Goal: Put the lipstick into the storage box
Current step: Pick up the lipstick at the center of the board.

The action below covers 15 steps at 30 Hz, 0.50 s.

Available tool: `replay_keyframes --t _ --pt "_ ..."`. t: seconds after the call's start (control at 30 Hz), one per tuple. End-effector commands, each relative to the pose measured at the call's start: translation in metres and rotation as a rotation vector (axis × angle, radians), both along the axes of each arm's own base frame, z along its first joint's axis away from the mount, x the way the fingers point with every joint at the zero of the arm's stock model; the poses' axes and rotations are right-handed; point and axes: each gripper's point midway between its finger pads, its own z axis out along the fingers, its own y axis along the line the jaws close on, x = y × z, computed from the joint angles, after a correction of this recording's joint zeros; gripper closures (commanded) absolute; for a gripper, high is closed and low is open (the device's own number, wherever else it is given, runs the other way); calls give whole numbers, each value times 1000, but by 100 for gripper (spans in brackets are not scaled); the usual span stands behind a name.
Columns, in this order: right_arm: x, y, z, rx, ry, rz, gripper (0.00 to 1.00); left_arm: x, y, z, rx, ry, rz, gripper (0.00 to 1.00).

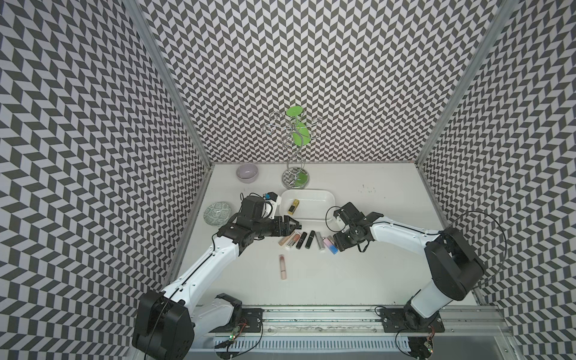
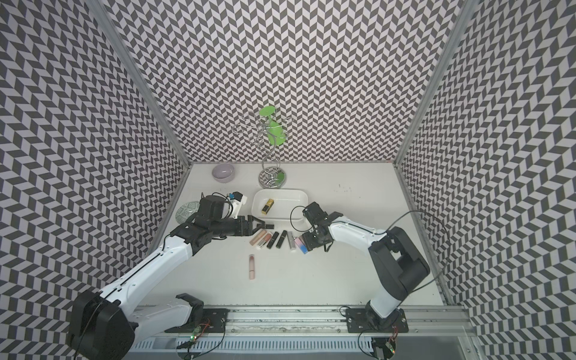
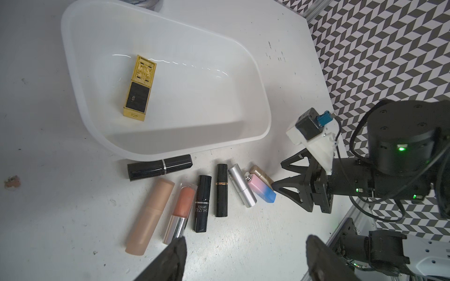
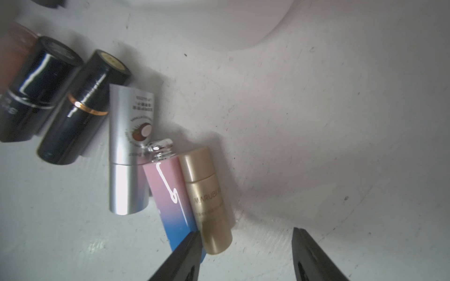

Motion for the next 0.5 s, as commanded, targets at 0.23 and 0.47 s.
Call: replay_keyframes --t 0.23,0.47 --pt "20 13 0 9 -48 18 39 5 -1 6 -12 -27 -14 19" --pt "24 17 -6 3 -45 28 45 7 -1 6 -9 -22 -15 19"
